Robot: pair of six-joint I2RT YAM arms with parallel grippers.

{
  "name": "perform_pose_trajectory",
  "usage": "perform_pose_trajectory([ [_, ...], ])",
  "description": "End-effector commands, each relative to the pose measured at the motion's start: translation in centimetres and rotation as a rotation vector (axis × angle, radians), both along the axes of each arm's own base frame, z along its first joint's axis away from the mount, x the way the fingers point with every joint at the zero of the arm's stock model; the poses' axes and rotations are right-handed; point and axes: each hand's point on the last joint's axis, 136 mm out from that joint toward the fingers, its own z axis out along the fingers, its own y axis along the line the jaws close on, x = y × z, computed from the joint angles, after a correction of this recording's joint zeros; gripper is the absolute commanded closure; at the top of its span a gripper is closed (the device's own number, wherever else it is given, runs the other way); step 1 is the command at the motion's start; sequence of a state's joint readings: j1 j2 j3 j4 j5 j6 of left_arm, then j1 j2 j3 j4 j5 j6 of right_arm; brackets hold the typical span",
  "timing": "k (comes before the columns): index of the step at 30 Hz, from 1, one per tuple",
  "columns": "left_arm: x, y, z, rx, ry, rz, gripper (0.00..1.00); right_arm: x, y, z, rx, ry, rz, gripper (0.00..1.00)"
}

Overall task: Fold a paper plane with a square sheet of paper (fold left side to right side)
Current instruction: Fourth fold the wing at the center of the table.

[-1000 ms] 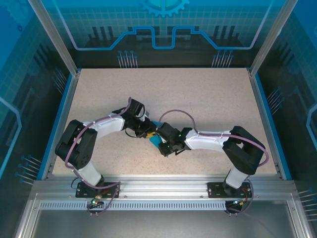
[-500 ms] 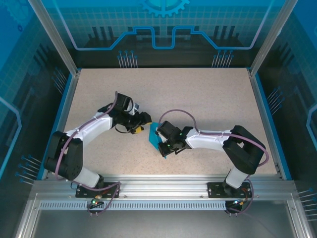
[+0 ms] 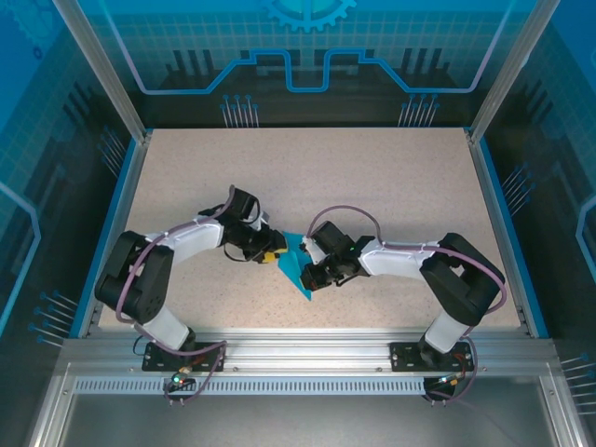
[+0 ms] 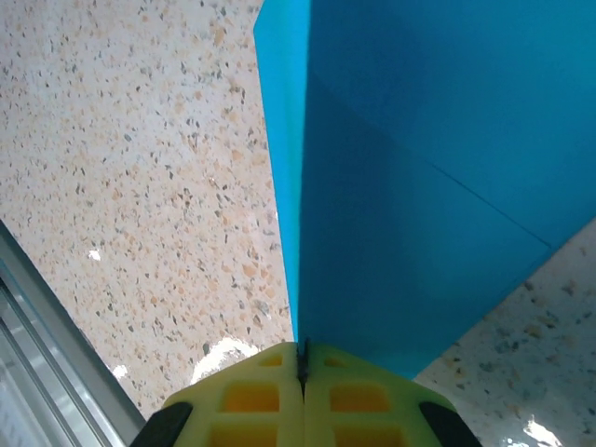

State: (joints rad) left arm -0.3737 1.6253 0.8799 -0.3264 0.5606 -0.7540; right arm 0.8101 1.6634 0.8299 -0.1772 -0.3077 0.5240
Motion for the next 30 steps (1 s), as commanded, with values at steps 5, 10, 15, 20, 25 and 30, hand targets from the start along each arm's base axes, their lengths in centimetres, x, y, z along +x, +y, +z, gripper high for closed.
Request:
perform_pose_trajectory([
  [5,0.5,-2.3,-0.2,-0.034,0.002,-0.051,0.65,-0.1,0.3,0.5,0.065,0.028,0.004,0.97],
  [10,0.7,-2.8,-1.1,-0.026,0.017,-0.06,0.65,-0.2,0.2,0.1,0.069,0.044,-0.004,0.97],
  [15,0.6,-2.9,-2.2,-0.001,0.043,-0.059,0.62,-0.1,-0.1,-0.2,0.073,0.057,-0.018,0.95],
  [20,0.5,-2.6,-3.2,0.029,0.064,-0.049,0.59,-0.2,0.0,-0.4,0.073,0.069,-0.015,0.94],
  [25,0.3,-2.2,-4.1,0.057,0.09,-0.037,0.54,-0.1,-0.1,-0.4,0.073,0.069,-0.016,0.9],
  [30,0.0,-1.8,-5.0,0.081,0.115,-0.03,0.54,0.1,-0.3,0.5,0.052,0.045,-0.011,0.84],
])
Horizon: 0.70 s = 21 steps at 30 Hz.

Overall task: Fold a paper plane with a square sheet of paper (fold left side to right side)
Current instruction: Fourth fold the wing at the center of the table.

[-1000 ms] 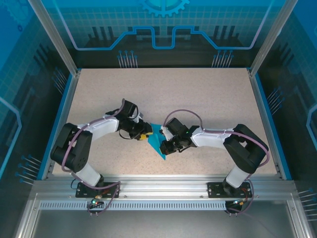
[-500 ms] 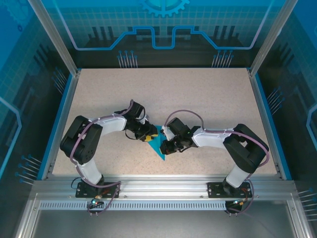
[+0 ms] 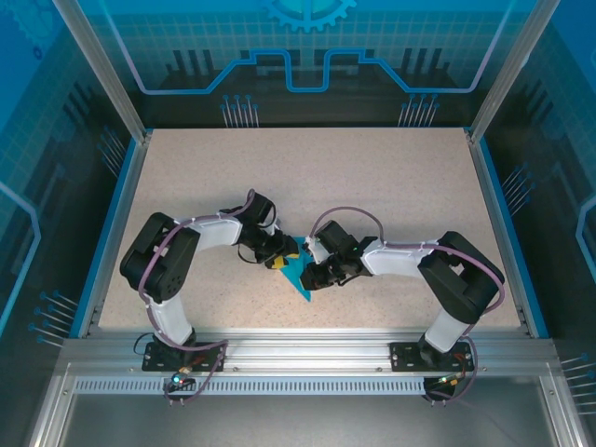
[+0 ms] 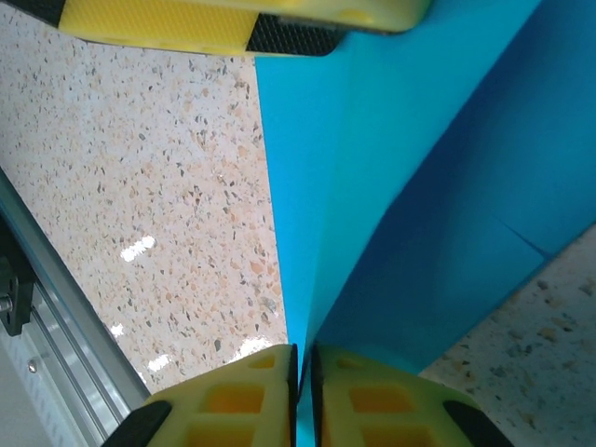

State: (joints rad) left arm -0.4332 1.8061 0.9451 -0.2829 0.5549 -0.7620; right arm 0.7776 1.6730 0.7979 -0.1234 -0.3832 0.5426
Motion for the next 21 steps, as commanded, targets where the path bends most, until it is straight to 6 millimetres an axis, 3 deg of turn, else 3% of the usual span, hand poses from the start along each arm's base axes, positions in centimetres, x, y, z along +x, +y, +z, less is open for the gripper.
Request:
perform_pose_trajectory([
  [1,-0.3,0.5,-1.3,0.051,0.044,0.018,0.54,0.2,-0.4,1.0,-0.018,-0.018,0.002,0.81],
  [7,-0.4,0.5,-1.5,0.053,0.05,0.02,0.54,-0.1,-1.1,1.6,-0.098,-0.057,0.013,0.72],
  [13,-0.3,0.4,-1.4,0.051,0.045,0.017,0.54,-1.4,-0.6,0.3,-0.151,-0.036,0.05,0.72],
  [14,-0.4,0.5,-1.4,0.052,0.048,0.017,0.54,-0.8,0.1,1.0,-0.139,-0.054,0.046,0.72],
  [21,-0.4,0.4,-1.4,0.051,0.047,0.016,0.54,-1.3,0.4,0.5,-0.172,-0.046,0.064,0.73],
])
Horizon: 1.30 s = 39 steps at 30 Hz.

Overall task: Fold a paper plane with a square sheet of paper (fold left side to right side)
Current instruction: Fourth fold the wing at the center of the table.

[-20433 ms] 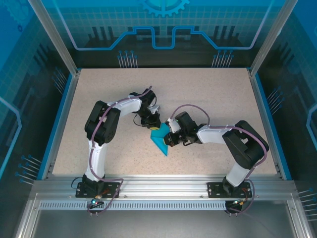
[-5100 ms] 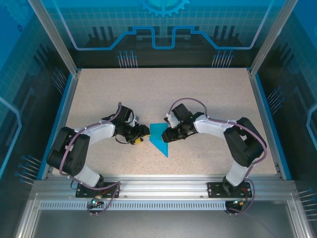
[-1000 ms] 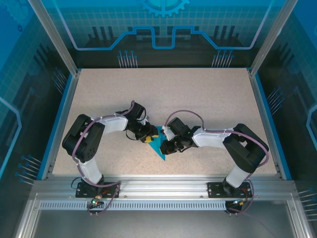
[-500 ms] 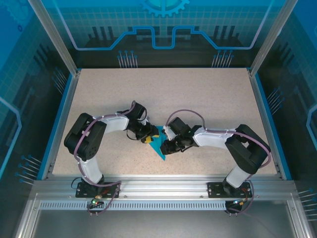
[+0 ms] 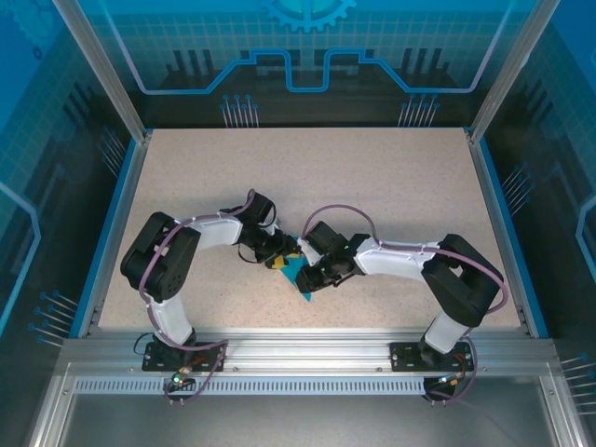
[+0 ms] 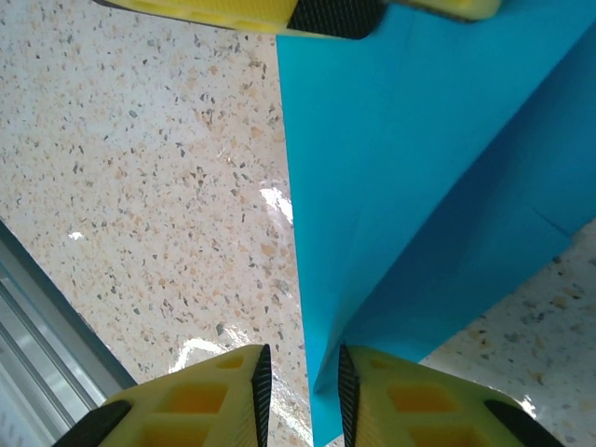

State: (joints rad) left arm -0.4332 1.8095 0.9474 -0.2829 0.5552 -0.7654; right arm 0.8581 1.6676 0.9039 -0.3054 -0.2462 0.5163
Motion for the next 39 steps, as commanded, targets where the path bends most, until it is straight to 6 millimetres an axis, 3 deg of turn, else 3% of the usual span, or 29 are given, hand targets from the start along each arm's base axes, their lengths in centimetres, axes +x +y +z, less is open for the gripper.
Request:
perform_pose_trajectory([
  [1,-0.4,0.5,-1.3,0.051,0.043,0.014,0.54,-0.6,0.1,-0.4,-0.041,0.014,0.02,0.73],
  [17,-0.4,0.5,-1.4,0.057,0.046,0.015,0.55,-1.6,-0.6,-1.6,-0.106,0.032,0.027,0.8],
  [25,-0.4,0.5,-1.3,0.055,0.045,0.017,0.54,-1.2,-1.0,-0.9,-0.157,-0.021,0.038,0.8],
  [32,-0.2,0.3,0.0,0.034,0.016,0.015,0.53,-1.2,-0.9,0.4,-0.143,-0.059,0.043,0.74],
  [39,-0.2,1.3,3.3,0.035,-0.072,0.02,0.5,-1.0,-0.6,2.2,-0.048,-0.089,0.01,0.68],
])
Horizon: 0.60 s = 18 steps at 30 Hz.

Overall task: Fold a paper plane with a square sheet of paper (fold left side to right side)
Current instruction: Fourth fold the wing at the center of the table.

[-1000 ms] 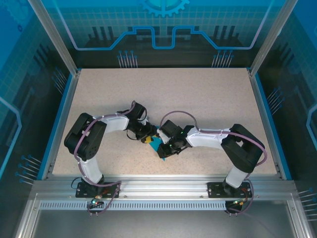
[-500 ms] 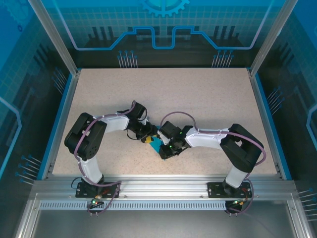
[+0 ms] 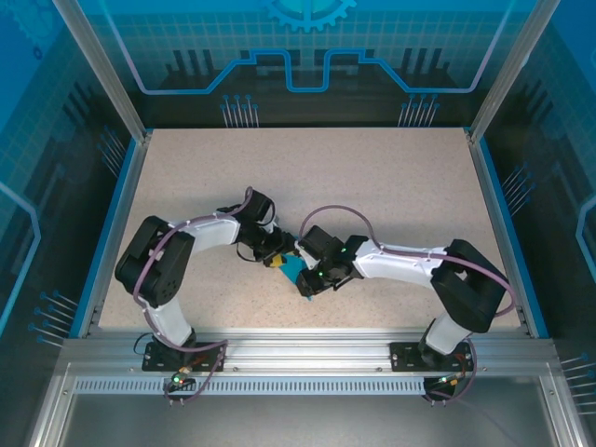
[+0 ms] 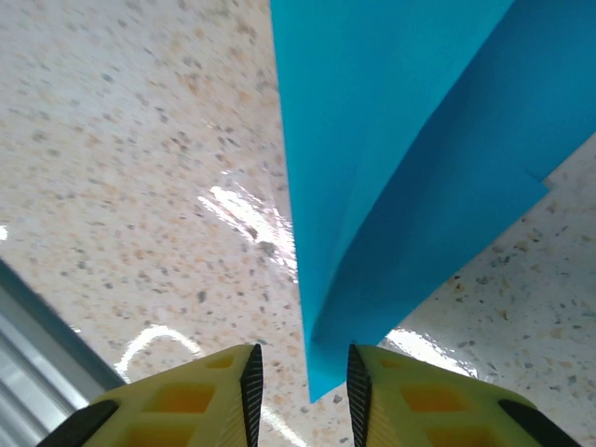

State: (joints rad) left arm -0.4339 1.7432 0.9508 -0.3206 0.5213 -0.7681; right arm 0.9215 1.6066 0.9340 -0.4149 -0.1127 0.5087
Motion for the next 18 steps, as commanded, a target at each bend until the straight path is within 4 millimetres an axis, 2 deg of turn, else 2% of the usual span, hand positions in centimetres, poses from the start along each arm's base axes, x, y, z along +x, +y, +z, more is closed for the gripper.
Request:
perform_pose_trajectory([
  [1,-0.5,1.1,1.9,0.022,-0.037,0.01,0.48,-0.3,0.2,0.9,0.061,0.007,-0.007,0.68],
  [3,-0.8,1.4,2.4,0.022,-0.044,0.014,0.45,-0.3,0.2,0.9,0.061,0.014,-0.01,0.68],
  [10,-2.0,3.1,2.2,0.054,-0.033,0.061,0.46,-0.1,-1.0,0.9,-0.095,-0.08,-0.02,0.65],
  [13,-2.4,3.6,1.7,0.048,-0.015,0.084,0.58,-0.3,-1.1,0.9,-0.135,-0.113,-0.017,0.64],
  [16,-2.6,3.1,1.4,0.009,-0.004,0.079,0.71,-0.6,-0.5,0.7,-0.135,-0.11,-0.01,0.63],
  [18,-2.6,2.8,1.2,-0.007,0.001,0.073,0.74,-0.7,-0.3,0.4,-0.161,-0.122,0.001,0.63],
])
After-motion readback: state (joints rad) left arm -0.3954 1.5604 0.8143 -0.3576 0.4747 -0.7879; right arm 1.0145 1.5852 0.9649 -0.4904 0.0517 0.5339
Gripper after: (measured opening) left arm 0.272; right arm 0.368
